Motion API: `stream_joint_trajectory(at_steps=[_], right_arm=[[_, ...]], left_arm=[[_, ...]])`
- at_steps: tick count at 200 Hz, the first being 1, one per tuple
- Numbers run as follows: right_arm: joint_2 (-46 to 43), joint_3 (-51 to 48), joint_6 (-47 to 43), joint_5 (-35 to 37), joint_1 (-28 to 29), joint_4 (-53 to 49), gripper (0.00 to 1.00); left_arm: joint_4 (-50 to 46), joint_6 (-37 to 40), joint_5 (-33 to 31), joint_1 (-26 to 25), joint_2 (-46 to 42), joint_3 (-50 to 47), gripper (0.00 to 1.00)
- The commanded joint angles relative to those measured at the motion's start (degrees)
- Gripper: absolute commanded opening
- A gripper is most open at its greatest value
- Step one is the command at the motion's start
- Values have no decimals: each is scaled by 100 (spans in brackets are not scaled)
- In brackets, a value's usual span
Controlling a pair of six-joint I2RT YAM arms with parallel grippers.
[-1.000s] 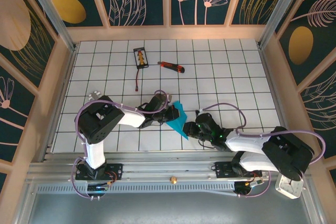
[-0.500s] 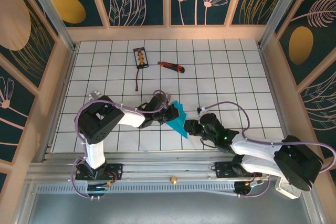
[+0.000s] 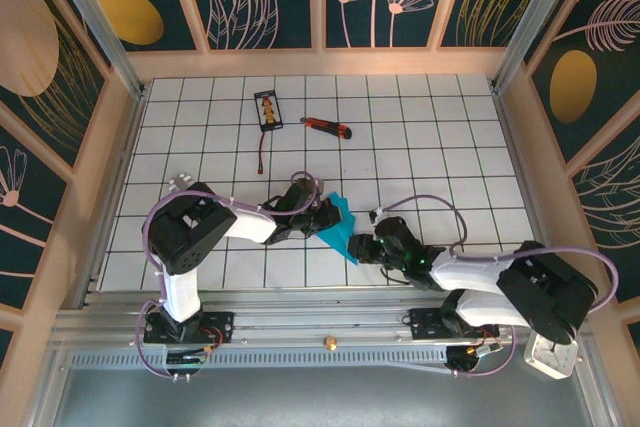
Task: Fold a paper plane with a square sheet of paper (pick it up from the middle)
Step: Fourth fold the wing at the center of the table.
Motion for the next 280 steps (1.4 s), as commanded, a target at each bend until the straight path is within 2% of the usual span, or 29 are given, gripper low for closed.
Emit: stream_joint_trajectory(at_steps=[1, 35, 65, 77, 105, 134, 180, 235, 280], right_arm=[[249, 245, -148, -27, -41, 417, 25], [490, 285, -113, -105, -115, 634, 20], [510, 209, -15, -127, -203, 698, 5], [503, 141, 71, -171, -237, 736, 0], [433, -86, 368, -286, -273, 983, 0], [336, -251, 642, -299, -278, 1172, 0], [326, -283, 772, -341, -274, 1271, 0], [440, -151, 804, -409, -287, 1160, 0], [680, -30, 811, -578, -322, 1187, 0]], left_arm=[[-646, -10, -161, 58, 101, -52, 0], [-738, 93, -160, 58, 45, 18, 0], [-857, 269, -145, 62, -74, 121, 0], [-851, 347, -135, 82, -183, 139, 5], [-774, 489, 44, 151, -528, 135, 16], [-788, 525, 182, 187, -933, -30, 23], [-842, 607, 415, 241, -1071, 15, 23], [-331, 571, 952, 165, -1011, 37, 22], [-261, 654, 1304, 99, -494, 299, 23]])
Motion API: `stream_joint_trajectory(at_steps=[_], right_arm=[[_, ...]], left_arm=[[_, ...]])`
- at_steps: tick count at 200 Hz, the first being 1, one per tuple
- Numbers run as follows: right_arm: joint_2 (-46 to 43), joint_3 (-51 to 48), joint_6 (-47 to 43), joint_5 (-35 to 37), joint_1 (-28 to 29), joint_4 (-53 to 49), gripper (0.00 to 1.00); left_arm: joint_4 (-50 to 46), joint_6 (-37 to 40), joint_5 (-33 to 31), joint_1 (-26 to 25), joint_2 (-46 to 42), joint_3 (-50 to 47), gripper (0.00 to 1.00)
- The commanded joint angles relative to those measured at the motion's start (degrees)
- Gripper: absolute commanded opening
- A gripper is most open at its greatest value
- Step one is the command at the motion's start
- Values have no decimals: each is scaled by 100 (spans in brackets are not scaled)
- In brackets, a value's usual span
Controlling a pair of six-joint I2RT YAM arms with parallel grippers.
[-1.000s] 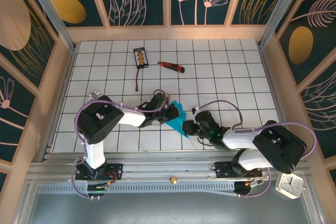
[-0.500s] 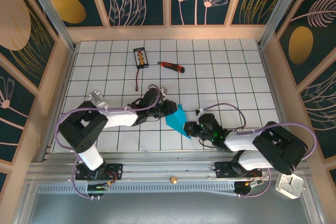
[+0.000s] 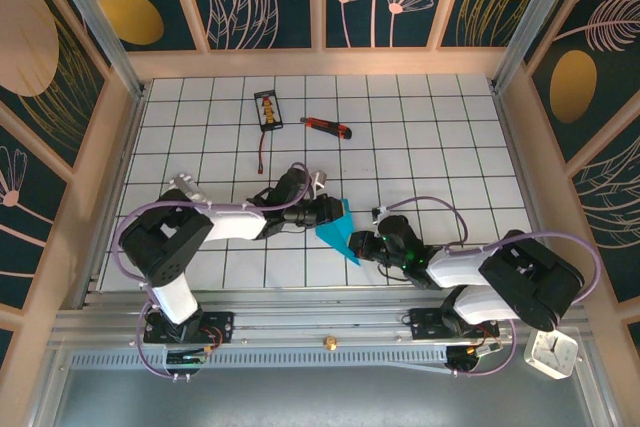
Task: Fold a paper plane with a square sheet of paper (pick it up from the middle)
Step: Fourth fold the wing at the center of the table.
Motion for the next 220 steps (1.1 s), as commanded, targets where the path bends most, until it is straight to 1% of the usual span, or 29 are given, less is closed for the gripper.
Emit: stream_joint_trajectory(at_steps=[1, 51, 100, 187, 220], right_arm=[[152, 149, 70, -120, -45, 99, 0], [397, 152, 161, -257, -52, 259, 0], [509, 161, 223, -322, -73, 345, 0], [551, 105, 357, -271, -71, 387, 1], [565, 45, 434, -203, -40, 451, 3]], left_arm=[[165, 150, 331, -51, 221, 248, 23], [176, 215, 438, -69, 489, 405, 24], [-45, 365, 174, -54, 544, 367, 24], [-235, 531, -289, 220, 488, -28, 20], [-28, 465, -318, 336, 375, -283, 20]])
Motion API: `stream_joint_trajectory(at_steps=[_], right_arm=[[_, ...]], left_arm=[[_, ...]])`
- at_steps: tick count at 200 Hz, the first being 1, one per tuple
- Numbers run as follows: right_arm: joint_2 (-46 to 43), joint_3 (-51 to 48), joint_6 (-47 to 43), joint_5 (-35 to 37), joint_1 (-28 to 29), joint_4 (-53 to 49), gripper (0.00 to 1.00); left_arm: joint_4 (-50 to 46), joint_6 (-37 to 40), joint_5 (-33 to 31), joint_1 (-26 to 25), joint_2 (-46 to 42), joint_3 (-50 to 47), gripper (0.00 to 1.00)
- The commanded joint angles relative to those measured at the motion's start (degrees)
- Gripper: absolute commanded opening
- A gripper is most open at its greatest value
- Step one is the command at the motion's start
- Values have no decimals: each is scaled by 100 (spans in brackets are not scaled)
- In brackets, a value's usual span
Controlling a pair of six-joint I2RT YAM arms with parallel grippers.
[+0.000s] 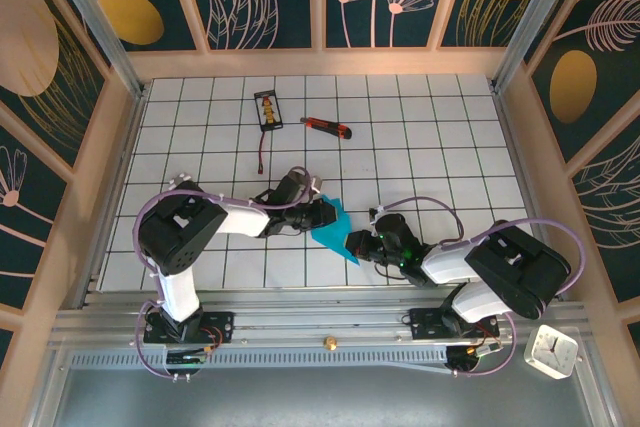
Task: Fold a paper plane with a square sheet of paper (pick it up from the middle)
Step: Fourth fold the wing at the center of the table.
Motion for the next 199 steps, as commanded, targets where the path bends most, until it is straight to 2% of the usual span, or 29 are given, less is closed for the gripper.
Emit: stream_joint_trajectory(at_steps=[1, 44, 82, 121, 199], right_arm=[[88, -30, 135, 74, 6, 95, 3], [102, -41, 164, 128, 58, 115, 3], [14, -32, 170, 211, 104, 38, 2], [-4, 31, 81, 224, 155, 39, 4], [-253, 279, -218, 235, 20, -74, 19]], left_arm=[[42, 76, -148, 85, -112, -217, 20], [347, 32, -94, 223, -490, -545, 22], [102, -128, -471, 247, -909, -790, 22], [53, 19, -340, 263, -520, -454, 22], [-1, 370, 122, 266, 12, -8, 22]])
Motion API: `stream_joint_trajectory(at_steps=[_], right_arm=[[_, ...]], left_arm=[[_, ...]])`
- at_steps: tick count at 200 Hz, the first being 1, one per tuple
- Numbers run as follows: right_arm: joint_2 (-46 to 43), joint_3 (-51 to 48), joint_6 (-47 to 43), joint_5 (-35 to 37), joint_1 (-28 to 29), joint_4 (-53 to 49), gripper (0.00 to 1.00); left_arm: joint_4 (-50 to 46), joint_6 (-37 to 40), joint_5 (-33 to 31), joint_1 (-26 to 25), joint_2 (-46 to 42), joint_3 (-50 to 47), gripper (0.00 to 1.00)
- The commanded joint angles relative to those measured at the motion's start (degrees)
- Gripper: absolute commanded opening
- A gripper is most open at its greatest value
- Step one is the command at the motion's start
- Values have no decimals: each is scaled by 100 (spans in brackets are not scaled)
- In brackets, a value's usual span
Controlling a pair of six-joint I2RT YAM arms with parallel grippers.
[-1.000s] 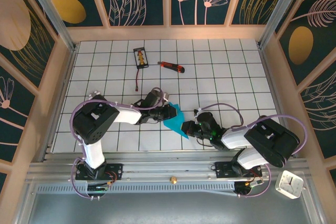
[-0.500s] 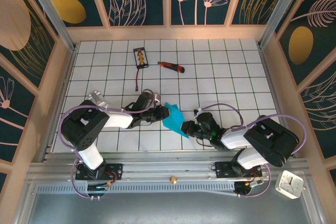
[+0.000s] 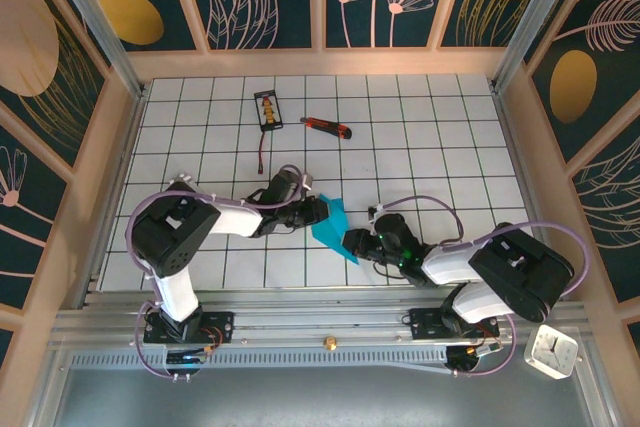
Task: Fold a paper plane with a square sheet of paper (pick it up from the middle)
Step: Fourth fold the wing at the center of the table.
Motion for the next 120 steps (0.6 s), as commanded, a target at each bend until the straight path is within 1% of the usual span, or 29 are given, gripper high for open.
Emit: stream_joint_trajectory(at_steps=[1, 34, 96, 111, 120], right_arm=[[-105, 219, -192, 99, -76, -62, 19], [116, 463, -373, -18, -230, -129, 21], [590, 830, -720, -257, -505, -73, 23], [705, 901, -738, -331, -526, -16, 21], [782, 921, -729, -355, -525, 4, 17]], left_arm=[[-54, 237, 239, 35, 196, 174, 22], [-43, 305, 358, 34, 306, 243, 22], [-134, 385, 352, 34, 323, 312, 22], [-154, 392, 350, 35, 316, 319, 22], [-159, 390, 351, 29, 287, 322, 23]])
